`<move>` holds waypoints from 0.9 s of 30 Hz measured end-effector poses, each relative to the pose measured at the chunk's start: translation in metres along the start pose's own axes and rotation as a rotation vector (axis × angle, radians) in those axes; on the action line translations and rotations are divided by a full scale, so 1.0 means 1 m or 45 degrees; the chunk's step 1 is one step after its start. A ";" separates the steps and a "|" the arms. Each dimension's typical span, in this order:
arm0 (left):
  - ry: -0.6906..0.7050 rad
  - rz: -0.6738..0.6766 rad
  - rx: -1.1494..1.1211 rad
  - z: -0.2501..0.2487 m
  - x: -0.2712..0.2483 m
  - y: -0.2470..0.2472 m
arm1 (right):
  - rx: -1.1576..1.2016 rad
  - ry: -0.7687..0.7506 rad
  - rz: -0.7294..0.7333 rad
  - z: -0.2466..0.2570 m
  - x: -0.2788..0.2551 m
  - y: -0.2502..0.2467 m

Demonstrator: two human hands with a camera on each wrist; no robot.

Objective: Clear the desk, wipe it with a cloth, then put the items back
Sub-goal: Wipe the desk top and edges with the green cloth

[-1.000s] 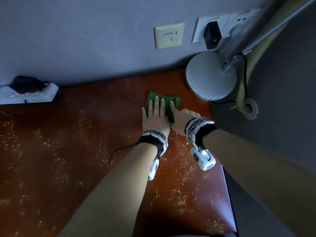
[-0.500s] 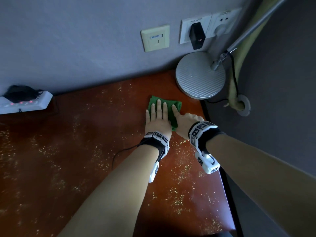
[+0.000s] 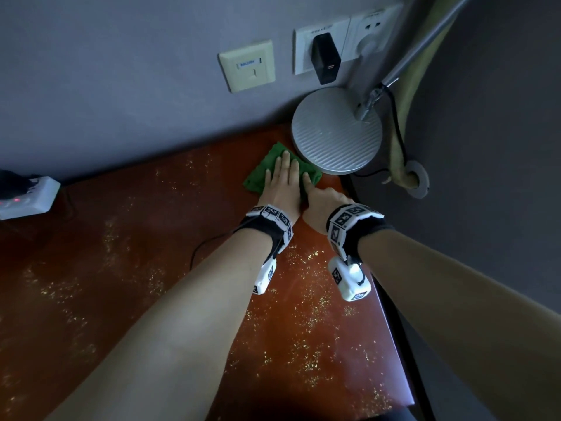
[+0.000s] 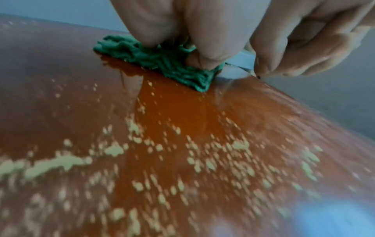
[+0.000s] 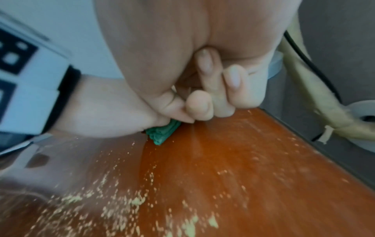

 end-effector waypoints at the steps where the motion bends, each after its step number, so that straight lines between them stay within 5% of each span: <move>1: 0.006 0.006 0.005 -0.002 -0.004 0.007 | 0.021 -0.006 0.015 -0.004 -0.005 0.000; 8: 0.017 0.060 -0.040 -0.021 -0.056 0.036 | 0.048 -0.068 0.080 -0.033 -0.045 0.024; 14: -0.022 -0.080 -0.030 -0.028 -0.079 0.049 | 0.205 -0.092 -0.204 -0.082 -0.067 0.030; 21: -0.056 -0.061 0.172 -0.027 -0.061 0.056 | 0.318 -0.232 -0.280 -0.105 -0.081 0.054; 27: 0.166 0.033 0.326 -0.048 -0.104 0.071 | 0.260 -0.303 -0.209 -0.114 -0.105 0.074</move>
Point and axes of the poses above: each hand's wrist, its own x-axis towards the middle knuckle, its own y-axis out of the palm, z = x × y, the point moved 6 cm from there along x, towards the middle knuckle, and after that the axes turned 4 degrees about -y, right-handed, at the moved point
